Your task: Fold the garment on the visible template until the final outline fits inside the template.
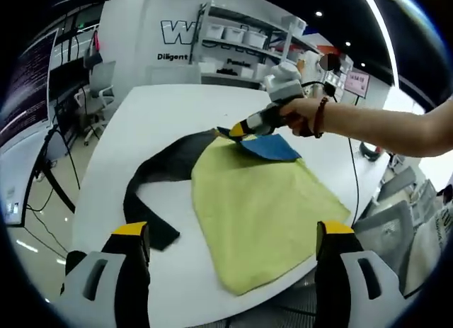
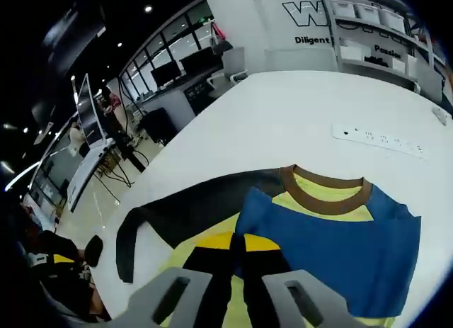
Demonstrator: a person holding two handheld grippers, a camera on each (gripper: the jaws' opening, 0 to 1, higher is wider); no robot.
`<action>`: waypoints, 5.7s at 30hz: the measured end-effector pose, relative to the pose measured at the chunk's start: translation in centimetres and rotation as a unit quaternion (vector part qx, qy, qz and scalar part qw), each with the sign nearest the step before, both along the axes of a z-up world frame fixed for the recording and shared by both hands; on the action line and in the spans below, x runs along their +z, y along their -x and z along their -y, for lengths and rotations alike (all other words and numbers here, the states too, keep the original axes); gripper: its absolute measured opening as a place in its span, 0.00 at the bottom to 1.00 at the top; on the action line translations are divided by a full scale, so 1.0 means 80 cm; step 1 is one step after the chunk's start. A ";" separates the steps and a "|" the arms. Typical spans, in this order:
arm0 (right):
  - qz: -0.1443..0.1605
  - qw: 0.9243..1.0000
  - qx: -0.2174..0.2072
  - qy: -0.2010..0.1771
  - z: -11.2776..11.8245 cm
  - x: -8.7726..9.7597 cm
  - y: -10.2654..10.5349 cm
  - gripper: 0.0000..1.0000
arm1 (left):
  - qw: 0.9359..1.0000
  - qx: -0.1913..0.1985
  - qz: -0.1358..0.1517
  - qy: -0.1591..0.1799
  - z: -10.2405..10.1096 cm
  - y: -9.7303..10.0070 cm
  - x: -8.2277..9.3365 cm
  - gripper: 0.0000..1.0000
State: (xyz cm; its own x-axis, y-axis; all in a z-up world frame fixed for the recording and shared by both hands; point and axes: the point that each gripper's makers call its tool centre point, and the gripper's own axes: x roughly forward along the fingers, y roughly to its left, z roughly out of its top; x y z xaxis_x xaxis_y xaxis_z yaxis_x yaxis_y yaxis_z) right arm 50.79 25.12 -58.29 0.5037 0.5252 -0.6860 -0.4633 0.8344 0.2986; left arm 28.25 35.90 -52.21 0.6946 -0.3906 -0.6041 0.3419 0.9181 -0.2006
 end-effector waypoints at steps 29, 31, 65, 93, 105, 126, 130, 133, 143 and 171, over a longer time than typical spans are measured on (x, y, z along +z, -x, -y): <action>-0.031 0.998 0.061 -0.012 -0.033 -0.051 0.016 0.17 | 0.999 0.031 -0.030 -0.015 -0.024 -0.036 -0.035 0.92; -0.006 0.998 0.066 -0.016 -0.030 -0.040 0.014 0.34 | 0.999 0.026 -0.029 -0.016 -0.020 -0.039 -0.034 0.92; 0.038 0.997 -0.063 -0.001 0.171 0.003 0.039 0.74 | 0.999 -0.026 -0.027 -0.027 0.022 -0.033 -0.028 0.99; 0.044 0.985 -0.161 0.041 0.271 -0.041 0.052 0.40 | 0.999 -0.033 -0.025 -0.033 0.021 -0.025 -0.026 0.97; 0.047 0.977 -0.203 0.055 0.292 -0.065 0.058 0.19 | 0.999 -0.029 -0.026 -0.024 0.015 -0.023 -0.026 0.95; 0.090 0.975 -0.122 0.163 0.289 -0.070 0.053 0.00 | 0.999 -0.023 -0.040 -0.023 0.019 -0.017 -0.034 0.94; 0.086 0.975 -0.127 0.159 0.294 -0.070 0.053 0.00 | 0.999 -0.025 -0.039 -0.019 0.019 -0.017 -0.032 0.94; 0.084 0.975 -0.128 0.158 0.301 -0.070 0.052 0.00 | 0.999 -0.024 -0.043 -0.022 0.018 -0.016 -0.036 0.94; 0.082 0.971 -0.136 0.177 0.345 -0.070 0.048 0.00 | 0.998 -0.027 -0.048 -0.023 0.021 -0.016 -0.038 0.93; 0.070 0.966 -0.141 0.204 0.413 -0.071 0.030 0.00 | 0.998 -0.005 -0.056 -0.025 0.009 -0.022 -0.047 0.94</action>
